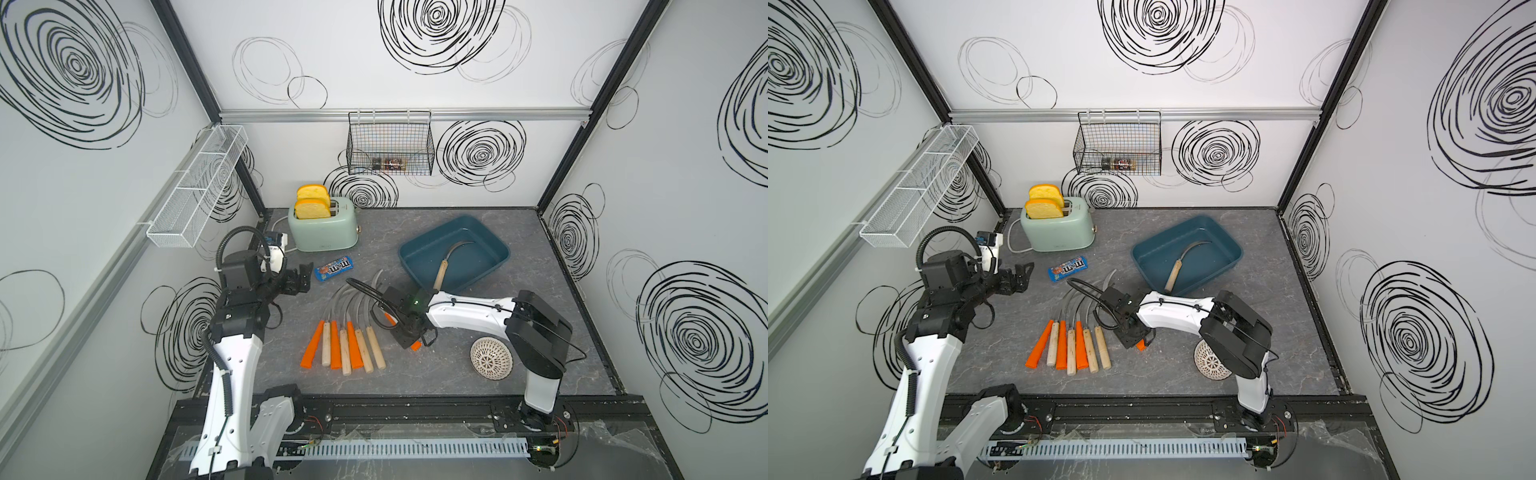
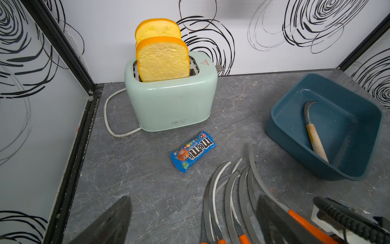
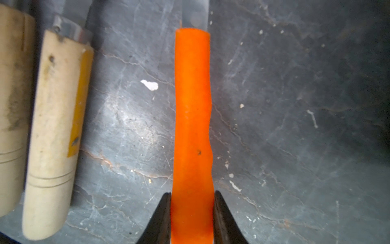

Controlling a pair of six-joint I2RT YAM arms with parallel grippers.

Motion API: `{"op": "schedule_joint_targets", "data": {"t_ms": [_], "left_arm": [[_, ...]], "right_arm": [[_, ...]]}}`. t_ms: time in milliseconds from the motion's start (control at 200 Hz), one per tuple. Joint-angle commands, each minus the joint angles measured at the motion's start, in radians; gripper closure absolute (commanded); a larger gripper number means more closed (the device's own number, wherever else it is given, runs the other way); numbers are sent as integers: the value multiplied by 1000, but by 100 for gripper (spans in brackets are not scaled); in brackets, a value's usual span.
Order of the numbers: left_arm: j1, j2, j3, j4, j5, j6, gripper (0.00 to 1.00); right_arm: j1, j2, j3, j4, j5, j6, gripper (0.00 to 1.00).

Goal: Put small sickles into storage boxes
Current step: Pick up the sickle at the center of the board.

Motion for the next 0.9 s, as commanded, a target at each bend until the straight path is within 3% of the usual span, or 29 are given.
{"op": "schedule_joint_targets", "data": {"t_ms": [0, 605, 896], "left_arm": [[12, -4, 22, 41, 3, -7, 4], [13, -8, 24, 41, 6, -10, 4], [14, -8, 24, 33, 16, -10, 4]], "right_arm": [[-7, -52, 19, -10, 14, -14, 100], [-27, -102, 72, -34, 1, -40, 100], [-93, -141, 100, -64, -48, -41, 100]]}}
